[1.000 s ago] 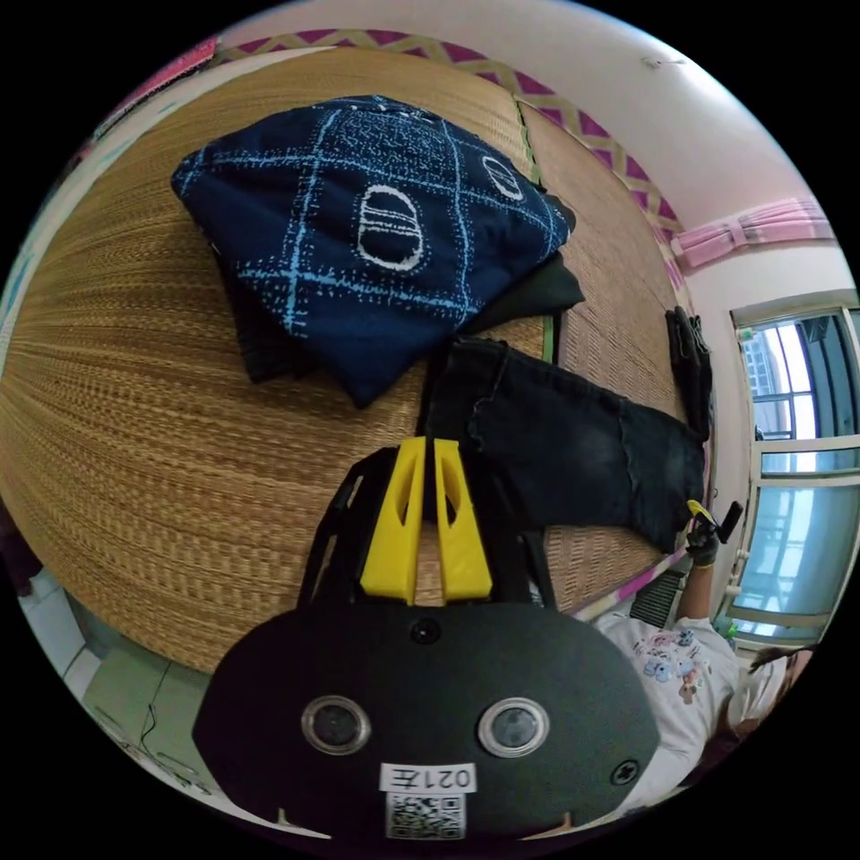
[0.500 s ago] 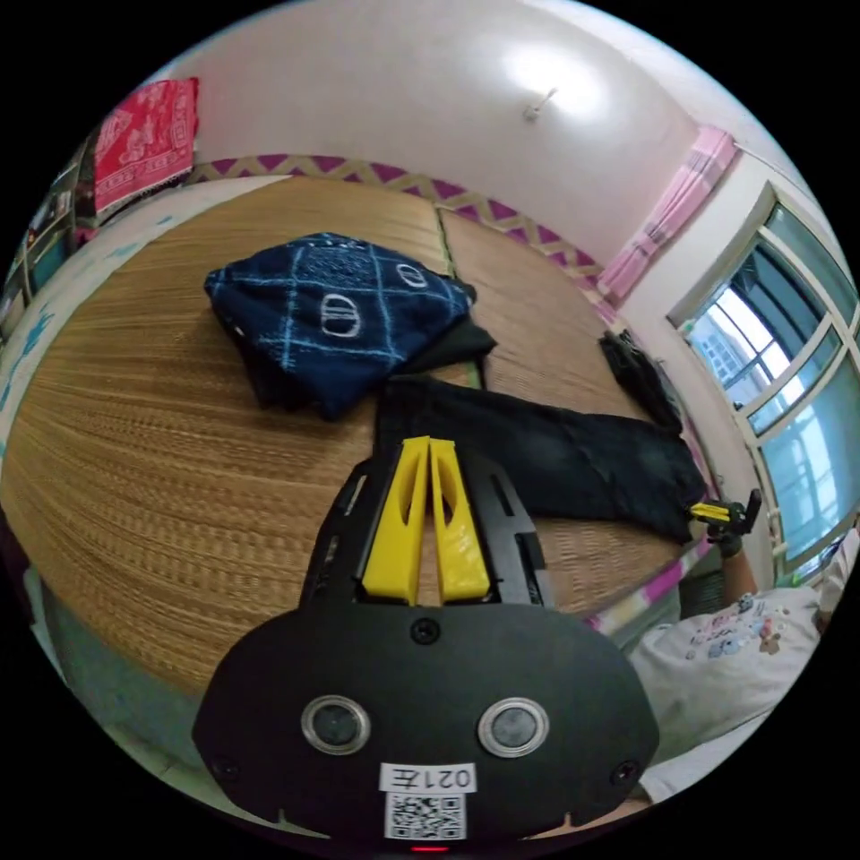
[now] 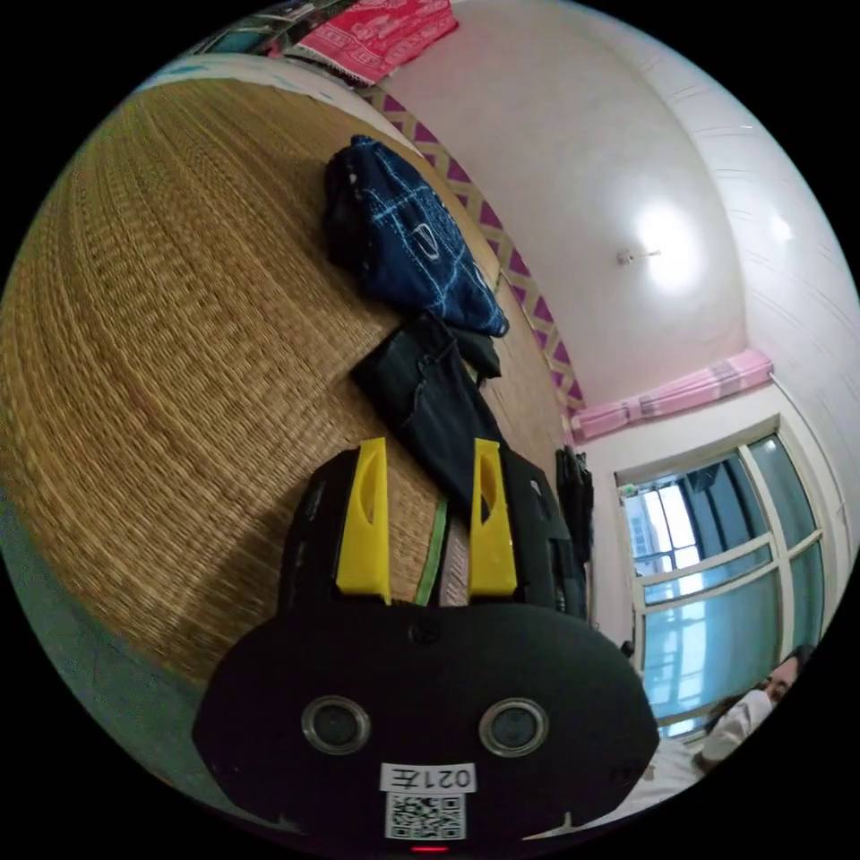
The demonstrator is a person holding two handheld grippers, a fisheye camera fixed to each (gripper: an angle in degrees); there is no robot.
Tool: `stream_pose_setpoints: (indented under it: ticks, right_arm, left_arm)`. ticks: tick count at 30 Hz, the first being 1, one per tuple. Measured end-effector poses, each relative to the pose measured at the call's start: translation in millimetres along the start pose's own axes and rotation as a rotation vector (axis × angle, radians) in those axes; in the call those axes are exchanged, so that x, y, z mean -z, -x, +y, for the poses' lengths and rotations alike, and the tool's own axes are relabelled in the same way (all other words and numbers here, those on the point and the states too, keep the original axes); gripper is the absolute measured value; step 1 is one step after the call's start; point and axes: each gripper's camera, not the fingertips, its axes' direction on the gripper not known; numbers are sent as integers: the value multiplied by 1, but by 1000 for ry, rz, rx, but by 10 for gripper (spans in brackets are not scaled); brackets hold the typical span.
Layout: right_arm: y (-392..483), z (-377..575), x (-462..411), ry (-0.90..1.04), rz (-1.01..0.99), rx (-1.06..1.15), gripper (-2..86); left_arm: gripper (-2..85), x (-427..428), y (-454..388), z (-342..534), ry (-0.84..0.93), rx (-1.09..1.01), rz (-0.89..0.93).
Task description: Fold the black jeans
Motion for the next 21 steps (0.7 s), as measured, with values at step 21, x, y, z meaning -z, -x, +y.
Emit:
stream_pose_setpoints:
  ticks: [21]
  right_arm:
    - [-61,91,61,-307,-133,-221,-5]
  left_arm:
    - [42,-116,-194,195,-125,-585,-27]
